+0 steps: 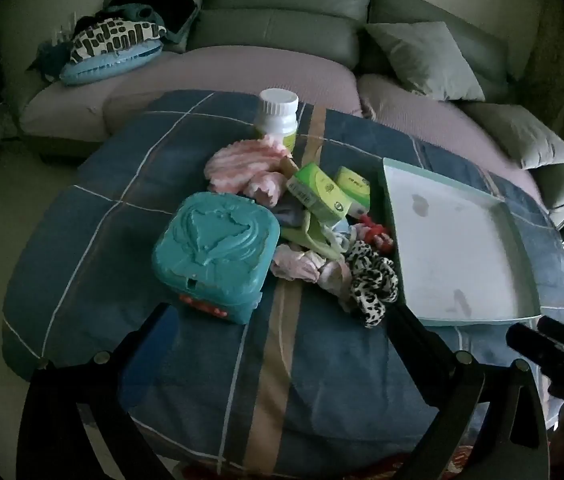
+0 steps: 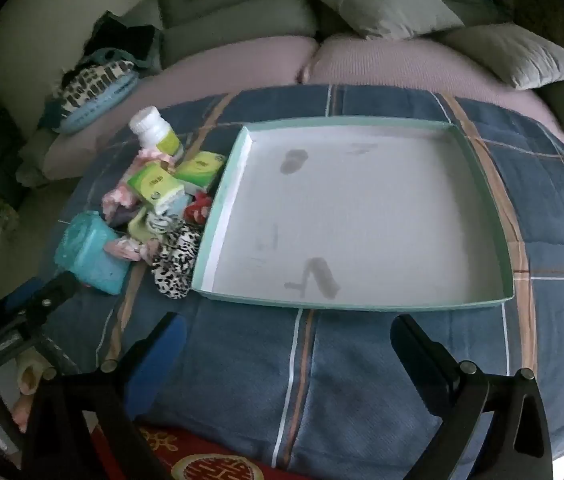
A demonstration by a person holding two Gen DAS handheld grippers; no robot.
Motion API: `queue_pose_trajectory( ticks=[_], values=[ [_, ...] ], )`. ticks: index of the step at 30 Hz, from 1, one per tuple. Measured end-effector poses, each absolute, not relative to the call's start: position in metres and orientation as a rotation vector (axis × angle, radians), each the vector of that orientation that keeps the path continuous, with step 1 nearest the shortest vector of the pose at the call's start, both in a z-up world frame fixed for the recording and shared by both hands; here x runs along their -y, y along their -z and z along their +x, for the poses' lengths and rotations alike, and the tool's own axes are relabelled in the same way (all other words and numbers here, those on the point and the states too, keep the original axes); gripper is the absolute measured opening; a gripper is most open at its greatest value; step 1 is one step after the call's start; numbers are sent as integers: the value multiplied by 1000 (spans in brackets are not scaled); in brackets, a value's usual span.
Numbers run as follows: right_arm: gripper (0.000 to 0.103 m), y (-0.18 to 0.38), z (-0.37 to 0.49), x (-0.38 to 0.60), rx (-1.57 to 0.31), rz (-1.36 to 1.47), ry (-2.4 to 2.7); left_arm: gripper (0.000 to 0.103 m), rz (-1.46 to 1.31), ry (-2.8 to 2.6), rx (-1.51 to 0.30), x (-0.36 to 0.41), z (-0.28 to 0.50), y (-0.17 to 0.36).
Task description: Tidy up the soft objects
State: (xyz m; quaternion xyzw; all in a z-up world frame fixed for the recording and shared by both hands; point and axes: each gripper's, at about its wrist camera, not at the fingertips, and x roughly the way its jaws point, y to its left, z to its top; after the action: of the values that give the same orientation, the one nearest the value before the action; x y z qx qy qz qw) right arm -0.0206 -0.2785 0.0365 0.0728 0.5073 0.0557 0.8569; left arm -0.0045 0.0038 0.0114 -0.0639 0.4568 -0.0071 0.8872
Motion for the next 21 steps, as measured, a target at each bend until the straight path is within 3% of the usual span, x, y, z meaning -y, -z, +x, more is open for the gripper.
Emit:
queue_pose_trajectory(
  ticks=[21],
  values=[
    [103, -39, -27, 274, -1040, 127, -122, 103, -158, 34, -923, -4, -5, -10]
  ],
)
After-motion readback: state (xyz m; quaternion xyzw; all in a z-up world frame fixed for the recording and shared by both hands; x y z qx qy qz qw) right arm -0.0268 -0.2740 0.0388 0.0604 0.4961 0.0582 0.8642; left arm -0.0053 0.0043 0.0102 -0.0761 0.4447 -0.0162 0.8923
